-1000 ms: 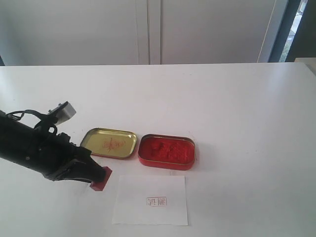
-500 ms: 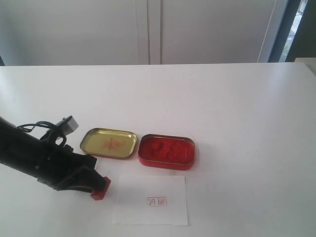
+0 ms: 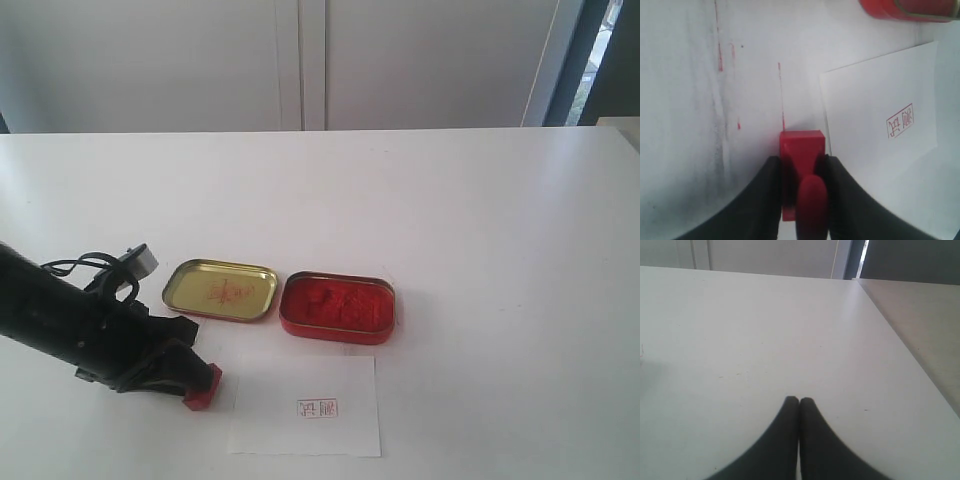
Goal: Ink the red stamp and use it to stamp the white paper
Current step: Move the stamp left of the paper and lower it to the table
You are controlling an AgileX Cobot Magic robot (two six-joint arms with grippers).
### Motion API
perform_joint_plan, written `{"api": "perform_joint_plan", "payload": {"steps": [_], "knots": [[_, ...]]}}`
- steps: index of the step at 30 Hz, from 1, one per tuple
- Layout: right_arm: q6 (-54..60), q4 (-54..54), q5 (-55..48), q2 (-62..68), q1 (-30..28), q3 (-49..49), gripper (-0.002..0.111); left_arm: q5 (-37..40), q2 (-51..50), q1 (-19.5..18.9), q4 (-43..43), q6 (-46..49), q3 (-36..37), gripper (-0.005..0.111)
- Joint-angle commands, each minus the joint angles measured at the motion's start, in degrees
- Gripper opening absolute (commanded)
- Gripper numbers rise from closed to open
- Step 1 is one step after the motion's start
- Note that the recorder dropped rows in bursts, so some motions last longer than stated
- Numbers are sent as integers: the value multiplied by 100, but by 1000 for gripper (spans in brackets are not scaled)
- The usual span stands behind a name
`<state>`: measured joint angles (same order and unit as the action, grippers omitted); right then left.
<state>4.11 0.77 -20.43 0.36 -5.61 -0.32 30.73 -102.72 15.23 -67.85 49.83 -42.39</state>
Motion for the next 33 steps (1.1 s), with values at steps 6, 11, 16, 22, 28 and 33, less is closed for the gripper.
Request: {"api": "perform_joint_plan", "payload": {"steps": [6, 11, 16, 22, 28, 33], "knots": [[-1, -47, 81, -36, -18, 32, 0, -201, -63, 2, -25, -165, 41, 23], [-1, -47, 81, -36, -18, 32, 0, -261, -63, 2, -25, -210, 41, 49], [-1, -47, 81, -36, -18, 32, 0, -340, -63, 2, -25, -210, 41, 51], [-1, -47, 81, -36, -18, 32, 0, -368, -63, 2, -25, -210, 41, 51], [-1, -47, 81, -36, -18, 32, 0, -377, -63, -23, 98, -210, 30, 51], [-1, -47, 81, -36, -18, 32, 0, -427, -7, -23, 212, -210, 29, 51]]}}
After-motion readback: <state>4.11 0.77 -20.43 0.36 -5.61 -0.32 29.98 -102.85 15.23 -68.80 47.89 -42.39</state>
